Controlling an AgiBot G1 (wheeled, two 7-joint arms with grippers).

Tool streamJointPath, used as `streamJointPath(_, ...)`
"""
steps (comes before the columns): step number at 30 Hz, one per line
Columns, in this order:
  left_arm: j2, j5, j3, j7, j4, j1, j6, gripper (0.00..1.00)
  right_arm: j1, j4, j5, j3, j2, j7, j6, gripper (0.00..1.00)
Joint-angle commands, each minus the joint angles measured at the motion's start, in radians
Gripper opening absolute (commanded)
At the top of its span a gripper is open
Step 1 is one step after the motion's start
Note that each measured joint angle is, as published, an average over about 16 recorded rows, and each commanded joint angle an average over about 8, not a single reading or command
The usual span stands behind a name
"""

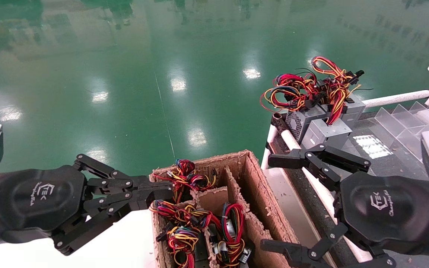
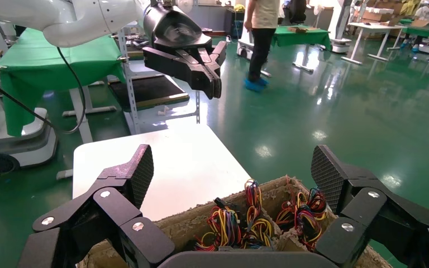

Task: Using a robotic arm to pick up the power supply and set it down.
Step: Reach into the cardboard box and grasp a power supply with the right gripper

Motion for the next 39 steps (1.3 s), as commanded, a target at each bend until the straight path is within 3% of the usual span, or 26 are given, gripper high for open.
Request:
streamJointPath(1,0.000,0.000,0.000,0.000,0.000,0.000,0.000,0.84,0.000,0.000,0.000,0.000,0.000,0.000,0.000,1.00)
streamJointPath(2,0.000,0.000,0.000,0.000,0.000,0.000,0.000,0.96,0.000,0.000,0.000,0.000,0.000,0.000,0.000,1.00)
streamJointPath(3,0.000,0.000,0.000,0.000,0.000,0.000,0.000,1.00,0.000,0.000,0.000,0.000,0.000,0.000,0.000,1.00)
streamJointPath(23,0.000,0.000,0.000,0.000,0.000,0.000,0.000,1.00,-0.001,-0.020,-0.018,-0.012,-0.019,0.003,0.022,1.00)
streamJointPath(33,0.000,0.000,0.000,0.000,0.000,0.000,0.000,1.00,0.011,0.013,-0.256,-0.128,-0.125,0.045,0.176,1.00)
streamJointPath(39,0.000,0.000,0.000,0.000,0.001,0.000,0.000,1.00,0.044,0.015,-0.336,-0.193,-0.201,0.092,0.198,1.00)
